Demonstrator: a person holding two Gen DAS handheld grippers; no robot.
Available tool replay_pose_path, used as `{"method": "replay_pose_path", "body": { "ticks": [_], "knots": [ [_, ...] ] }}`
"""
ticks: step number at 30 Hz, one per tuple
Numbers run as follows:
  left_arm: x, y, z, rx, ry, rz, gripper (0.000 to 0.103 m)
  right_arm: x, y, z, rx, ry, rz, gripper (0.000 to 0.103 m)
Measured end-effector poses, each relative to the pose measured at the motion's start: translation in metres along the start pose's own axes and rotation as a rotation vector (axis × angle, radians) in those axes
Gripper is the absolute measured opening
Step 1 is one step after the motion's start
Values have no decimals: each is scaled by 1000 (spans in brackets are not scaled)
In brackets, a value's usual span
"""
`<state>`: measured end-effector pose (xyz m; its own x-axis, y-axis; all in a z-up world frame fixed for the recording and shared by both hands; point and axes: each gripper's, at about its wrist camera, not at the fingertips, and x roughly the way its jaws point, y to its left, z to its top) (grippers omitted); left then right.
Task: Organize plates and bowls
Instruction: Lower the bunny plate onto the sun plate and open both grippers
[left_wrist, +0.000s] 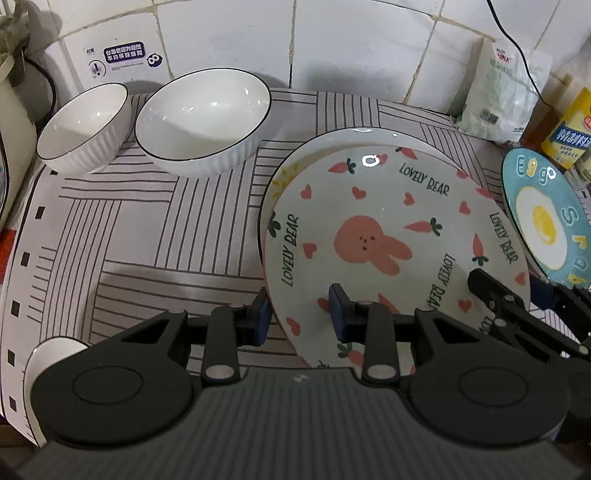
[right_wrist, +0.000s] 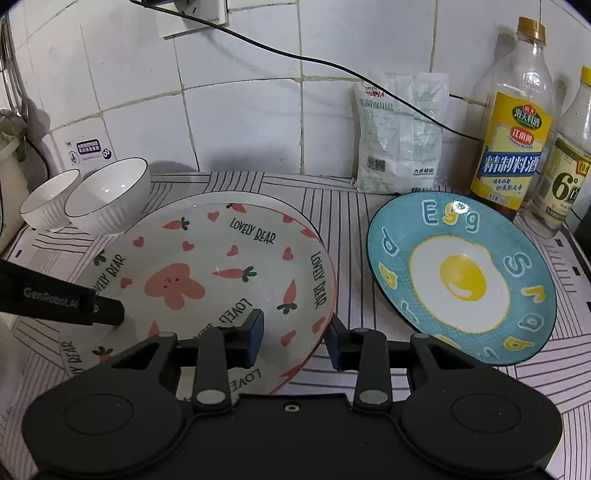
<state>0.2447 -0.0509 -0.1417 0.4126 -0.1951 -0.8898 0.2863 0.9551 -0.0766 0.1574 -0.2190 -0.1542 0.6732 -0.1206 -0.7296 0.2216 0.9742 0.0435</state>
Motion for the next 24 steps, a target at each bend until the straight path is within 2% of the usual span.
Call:
{"method": "replay_pose_path", "body": {
  "ticks": [8,14,17,20,24],
  "knots": [
    [-1,-2,-5,31,-43,29,23,10,0,0,-8,-33,-3,41],
    [-12,-8,-12,67,-62,42,22,5,-6,-4,-31,-58,45,41],
    [-24,-14,-17,90,-69,58,23,-12,-13,-5,-33,-87,94,41],
    [-40,-19,-20,110,-69,40,23,-34,-23,-4,-46,-126,135,42],
    [-65,-36,-24,170,-73,20,23,-66,-37,0,-115,-161,184,53]
  ]
}}
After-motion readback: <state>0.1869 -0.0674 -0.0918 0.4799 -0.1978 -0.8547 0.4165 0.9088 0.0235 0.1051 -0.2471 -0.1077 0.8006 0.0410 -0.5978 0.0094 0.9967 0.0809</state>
